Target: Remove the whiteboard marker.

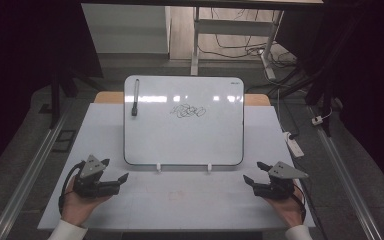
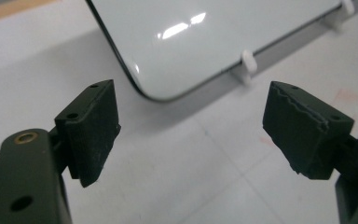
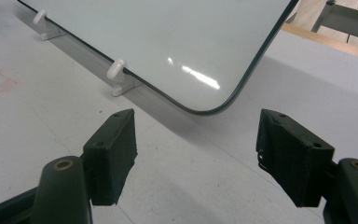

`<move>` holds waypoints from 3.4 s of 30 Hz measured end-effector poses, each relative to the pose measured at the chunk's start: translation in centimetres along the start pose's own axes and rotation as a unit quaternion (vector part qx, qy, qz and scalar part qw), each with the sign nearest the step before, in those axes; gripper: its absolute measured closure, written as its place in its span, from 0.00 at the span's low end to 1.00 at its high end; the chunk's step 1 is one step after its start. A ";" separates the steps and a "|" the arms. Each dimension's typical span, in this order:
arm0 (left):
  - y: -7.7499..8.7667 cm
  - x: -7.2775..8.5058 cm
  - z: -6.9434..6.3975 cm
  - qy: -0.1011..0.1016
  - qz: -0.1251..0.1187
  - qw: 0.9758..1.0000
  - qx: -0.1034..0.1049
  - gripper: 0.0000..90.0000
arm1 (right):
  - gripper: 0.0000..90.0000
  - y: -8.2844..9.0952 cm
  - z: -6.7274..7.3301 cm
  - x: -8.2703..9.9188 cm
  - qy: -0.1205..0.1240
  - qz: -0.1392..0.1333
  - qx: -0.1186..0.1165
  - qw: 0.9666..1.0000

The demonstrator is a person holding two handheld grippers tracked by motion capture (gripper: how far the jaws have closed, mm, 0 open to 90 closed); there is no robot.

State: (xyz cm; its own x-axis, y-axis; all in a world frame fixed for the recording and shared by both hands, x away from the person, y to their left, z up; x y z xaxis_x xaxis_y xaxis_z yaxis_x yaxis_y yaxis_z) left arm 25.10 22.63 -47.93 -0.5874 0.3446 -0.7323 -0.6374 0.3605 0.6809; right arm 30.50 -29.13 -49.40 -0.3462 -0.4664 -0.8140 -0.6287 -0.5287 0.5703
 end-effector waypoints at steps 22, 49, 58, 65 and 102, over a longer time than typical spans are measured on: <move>-2.1 -12.8 3.0 0.009 -0.008 0.998 -0.055 0.26 | 0.32 -0.6 0.1 0.5 -0.004 0.016 0.005 1.000; -6.7 -19.7 7.1 0.049 -0.025 0.992 -0.118 0.58 | 0.33 -1.0 0.1 0.8 -0.010 0.029 0.012 0.999; -8.1 -20.2 7.3 0.051 -0.016 0.992 -0.119 0.74 | 0.33 -1.0 0.1 0.9 -0.011 0.032 0.016 0.999; -8.6 -20.4 7.0 0.049 -0.015 0.991 -0.124 0.85 | 0.33 -1.0 0.1 0.8 -0.011 0.033 0.018 0.999; -1.5 -14.2 2.5 -0.001 -0.098 0.994 0.050 0.91 | 0.35 -1.0 0.6 0.8 -0.004 0.027 0.023 0.999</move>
State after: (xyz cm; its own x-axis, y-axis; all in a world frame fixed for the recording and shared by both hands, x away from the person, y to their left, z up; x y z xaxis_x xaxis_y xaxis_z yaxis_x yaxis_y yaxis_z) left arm 35.70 19.38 -38.53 -0.4559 0.2616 -0.8507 -0.6869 0.5044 0.5232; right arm 30.48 -28.58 -50.73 -0.3857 -0.4876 -0.7832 -0.6396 -0.4705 0.6079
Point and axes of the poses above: each handheld gripper's, and its own axes: y roughly backward along the jaws, x roughly out of its underside, z roughly to its left, the point moved 1 cm from there along -y, roughly forward along the jaws, and after that the axes turned 6 degrees about z, right-handed, at the moved point
